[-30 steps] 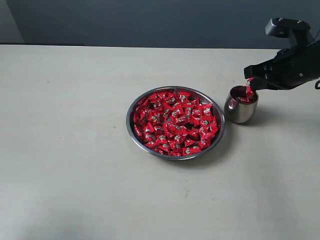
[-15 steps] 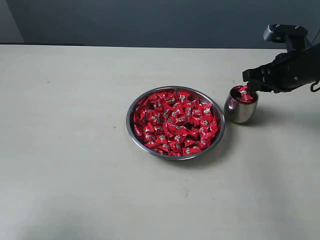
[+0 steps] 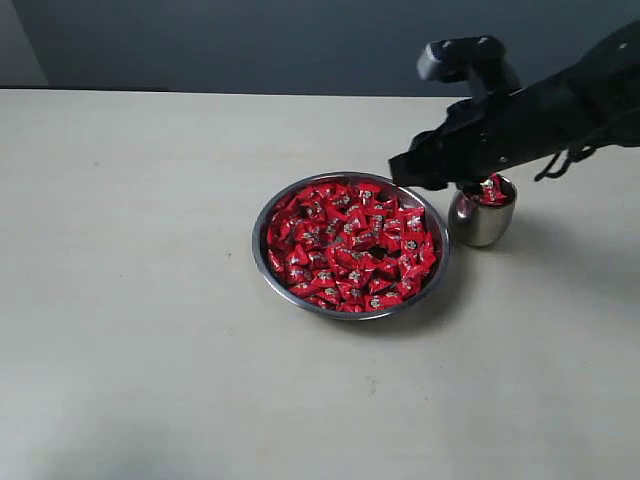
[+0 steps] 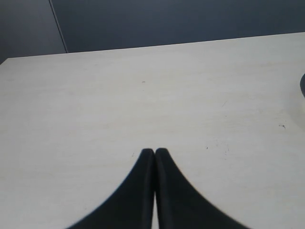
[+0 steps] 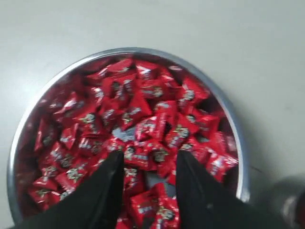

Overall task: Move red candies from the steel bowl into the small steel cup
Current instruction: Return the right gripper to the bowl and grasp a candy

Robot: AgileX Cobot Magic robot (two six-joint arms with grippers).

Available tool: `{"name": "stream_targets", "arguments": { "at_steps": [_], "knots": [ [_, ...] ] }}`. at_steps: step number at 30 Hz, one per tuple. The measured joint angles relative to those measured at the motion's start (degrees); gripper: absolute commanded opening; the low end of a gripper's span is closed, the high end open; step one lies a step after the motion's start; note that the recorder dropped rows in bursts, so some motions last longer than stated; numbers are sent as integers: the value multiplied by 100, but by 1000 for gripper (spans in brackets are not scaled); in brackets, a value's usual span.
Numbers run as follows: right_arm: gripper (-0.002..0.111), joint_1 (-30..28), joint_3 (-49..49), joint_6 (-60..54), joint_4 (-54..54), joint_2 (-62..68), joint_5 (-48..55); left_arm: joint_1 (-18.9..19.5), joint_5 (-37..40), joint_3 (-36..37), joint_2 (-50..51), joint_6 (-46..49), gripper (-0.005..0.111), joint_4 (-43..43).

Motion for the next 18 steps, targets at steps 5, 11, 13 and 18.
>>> {"name": "stream_targets", "arguments": {
  "at_steps": [5,11,13,18],
  "knots": [
    [37,487,-369,207,-300,483,34,0,0,0,0,0,0,0],
    [37,654,-1066,585,-510,1239,65,0,0,0,0,0,0,0],
    [37,663,-1325,733,-590,1489,65,0,0,0,0,0,0,0],
    [53,663,-1939,1399,-1170,1998,73,0,0,0,0,0,0,0]
  ]
}}
